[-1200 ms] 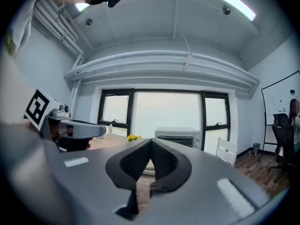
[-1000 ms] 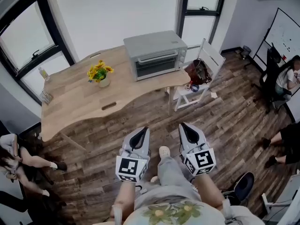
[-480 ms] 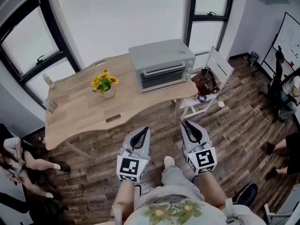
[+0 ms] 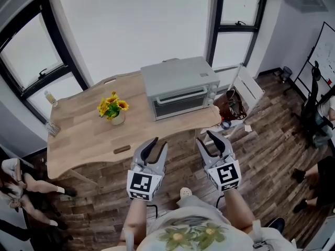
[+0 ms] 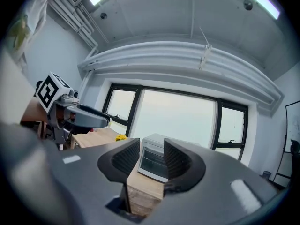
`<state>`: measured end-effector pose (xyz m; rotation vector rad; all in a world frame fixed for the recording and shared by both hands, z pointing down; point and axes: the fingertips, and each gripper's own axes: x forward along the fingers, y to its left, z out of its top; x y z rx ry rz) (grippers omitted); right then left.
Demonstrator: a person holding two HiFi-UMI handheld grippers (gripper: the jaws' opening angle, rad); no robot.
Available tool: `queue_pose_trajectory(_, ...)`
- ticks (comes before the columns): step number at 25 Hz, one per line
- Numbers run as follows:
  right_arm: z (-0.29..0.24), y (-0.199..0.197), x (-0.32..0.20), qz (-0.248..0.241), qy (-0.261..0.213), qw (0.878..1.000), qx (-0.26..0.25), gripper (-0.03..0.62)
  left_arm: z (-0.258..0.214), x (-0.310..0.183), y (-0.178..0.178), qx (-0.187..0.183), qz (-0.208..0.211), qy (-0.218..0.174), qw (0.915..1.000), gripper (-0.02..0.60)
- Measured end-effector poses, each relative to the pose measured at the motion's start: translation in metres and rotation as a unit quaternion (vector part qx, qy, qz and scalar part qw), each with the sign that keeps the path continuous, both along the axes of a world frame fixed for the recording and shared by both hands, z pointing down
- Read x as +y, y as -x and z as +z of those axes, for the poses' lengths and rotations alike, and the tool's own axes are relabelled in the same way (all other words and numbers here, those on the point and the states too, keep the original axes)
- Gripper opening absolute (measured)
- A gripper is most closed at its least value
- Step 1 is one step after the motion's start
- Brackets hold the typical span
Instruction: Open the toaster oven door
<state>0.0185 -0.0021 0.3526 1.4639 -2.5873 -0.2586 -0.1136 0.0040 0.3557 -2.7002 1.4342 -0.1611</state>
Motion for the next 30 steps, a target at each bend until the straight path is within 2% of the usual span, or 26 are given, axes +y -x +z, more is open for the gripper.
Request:
queue_pose_trajectory(8, -0.001, -0.015, -0.075, -0.028, 0.001, 0.999, 0.031, 0.192, 0.007, -0.073, -0.020, -0.035, -0.002, 0.007, 0.9993, 0.172)
queue_pose_trajectory(17, 0.032, -0.022, -0.157, -0.066, 0.017, 0.991, 0.111, 0.210, 0.037, -0.149, -0.034, -0.083, -0.006, 0.038, 0.9958, 0.210)
queue_pose_trajectory(26, 0.063, -0.022, -0.212, -0.104, 0.030, 0.978, 0.178, 0.229, 0.069, -0.205, -0.049, -0.141, 0.000, 0.067, 0.9878, 0.230)
queue_pose_trajectory(30, 0.075, -0.016, -0.228, -0.133, 0.047, 0.970, 0.197, 0.238, 0.091, -0.223, -0.052, -0.171, 0.001, 0.093, 0.9809, 0.229)
